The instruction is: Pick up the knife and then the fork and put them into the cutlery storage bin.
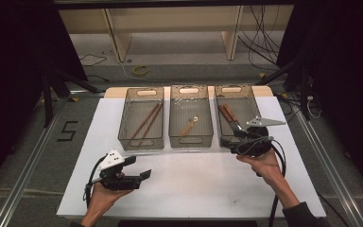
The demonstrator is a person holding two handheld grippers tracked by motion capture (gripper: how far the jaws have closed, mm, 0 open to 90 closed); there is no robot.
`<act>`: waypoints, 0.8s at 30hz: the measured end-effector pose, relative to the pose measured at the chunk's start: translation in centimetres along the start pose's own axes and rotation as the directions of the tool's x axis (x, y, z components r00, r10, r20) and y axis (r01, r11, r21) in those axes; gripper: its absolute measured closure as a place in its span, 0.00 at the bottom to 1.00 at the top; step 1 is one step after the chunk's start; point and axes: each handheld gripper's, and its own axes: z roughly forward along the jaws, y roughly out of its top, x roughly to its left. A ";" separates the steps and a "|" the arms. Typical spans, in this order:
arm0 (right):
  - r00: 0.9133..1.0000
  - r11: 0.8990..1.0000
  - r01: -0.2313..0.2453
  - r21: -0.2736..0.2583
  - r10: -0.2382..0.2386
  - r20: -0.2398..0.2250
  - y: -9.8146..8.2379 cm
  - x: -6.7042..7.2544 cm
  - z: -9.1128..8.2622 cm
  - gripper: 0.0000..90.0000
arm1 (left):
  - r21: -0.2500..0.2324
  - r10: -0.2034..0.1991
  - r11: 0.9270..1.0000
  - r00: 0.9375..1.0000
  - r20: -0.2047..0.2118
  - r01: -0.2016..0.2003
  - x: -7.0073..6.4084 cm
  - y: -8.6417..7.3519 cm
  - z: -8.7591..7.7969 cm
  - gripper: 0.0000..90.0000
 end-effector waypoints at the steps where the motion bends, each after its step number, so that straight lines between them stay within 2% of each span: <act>1: 1.000 1.000 0.001 -0.005 -0.001 -0.004 -0.3 0.2 -0.1 0.31 | 0.001 0.001 1.000 1.000 -0.001 -0.001 0.0 0.0 0.0 0.20; 8: 0.999 1.000 0.023 -0.018 -0.024 -0.034 -2.8 1.8 -0.6 0.29 | -0.006 0.003 1.000 1.000 0.007 -0.003 0.0 0.0 -0.2 0.20; 10: 0.999 1.000 0.017 -0.021 -0.018 -0.043 -3.6 2.0 -0.8 0.29 | -0.006 0.002 1.000 1.000 0.009 -0.002 0.0 0.0 -0.2 0.20; 12: 0.999 0.999 0.023 -0.026 -0.025 -0.045 -4.3 2.1 -1.0 0.29 | -0.009 0.001 1.000 1.000 0.014 0.000 0.0 0.0 -0.2 0.20; 19: 0.999 0.999 -0.001 -0.049 -0.001 -0.050 -6.9 2.3 -1.9 0.25 | -0.016 -0.007 1.000 1.000 0.030 0.008 0.0 -0.1 -0.2 0.20; 22: 0.999 0.998 0.024 -0.057 -0.026 -0.037 -7.7 2.4 -2.2 0.23 | -0.019 -0.009 1.000 0.999 0.040 0.010 -0.1 -0.1 -0.2 0.20; 24: 0.999 0.997 0.018 -0.069 -0.021 -0.046 -8.0 2.5 -2.4 0.23 | -0.021 -0.009 1.000 0.999 0.045 0.010 -0.2 -0.2 -0.2 0.20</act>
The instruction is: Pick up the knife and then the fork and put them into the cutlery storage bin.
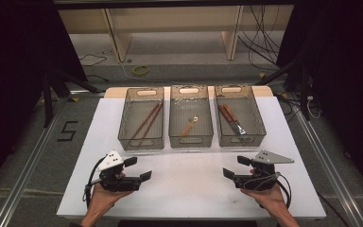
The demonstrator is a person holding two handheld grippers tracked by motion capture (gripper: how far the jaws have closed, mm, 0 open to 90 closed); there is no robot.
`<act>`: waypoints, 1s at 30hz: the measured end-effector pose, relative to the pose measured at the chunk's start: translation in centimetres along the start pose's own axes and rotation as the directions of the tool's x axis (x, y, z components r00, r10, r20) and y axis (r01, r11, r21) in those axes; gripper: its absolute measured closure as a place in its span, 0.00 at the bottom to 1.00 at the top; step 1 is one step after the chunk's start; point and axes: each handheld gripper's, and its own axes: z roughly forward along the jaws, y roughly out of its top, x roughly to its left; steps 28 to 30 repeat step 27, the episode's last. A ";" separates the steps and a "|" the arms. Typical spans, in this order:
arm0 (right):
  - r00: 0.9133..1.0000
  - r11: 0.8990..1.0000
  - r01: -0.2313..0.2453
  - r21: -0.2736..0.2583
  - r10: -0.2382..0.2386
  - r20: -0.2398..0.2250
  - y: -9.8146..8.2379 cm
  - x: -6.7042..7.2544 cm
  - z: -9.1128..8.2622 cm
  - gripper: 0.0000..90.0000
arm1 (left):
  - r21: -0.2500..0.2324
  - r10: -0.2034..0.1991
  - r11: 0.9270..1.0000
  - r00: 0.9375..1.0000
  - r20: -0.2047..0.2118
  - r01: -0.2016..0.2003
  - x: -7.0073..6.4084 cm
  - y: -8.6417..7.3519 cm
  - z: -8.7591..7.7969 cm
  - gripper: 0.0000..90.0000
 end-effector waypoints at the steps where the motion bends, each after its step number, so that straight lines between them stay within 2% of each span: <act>1: 1.000 1.000 0.000 0.001 0.000 0.005 -0.1 0.1 -0.1 0.22 | -0.001 -0.001 1.000 1.000 0.002 0.001 0.0 0.0 0.0 0.20; 7: 1.000 1.000 0.009 0.015 -0.010 0.001 -0.8 0.5 0.0 0.20 | 0.005 0.002 1.000 1.000 0.010 -0.002 -0.2 -0.2 0.1 0.19; 30: 1.000 1.000 -0.001 0.005 0.001 0.011 -0.8 0.2 0.0 0.20 | 0.004 0.004 1.000 1.000 0.003 -0.004 0.0 -0.2 0.1 0.19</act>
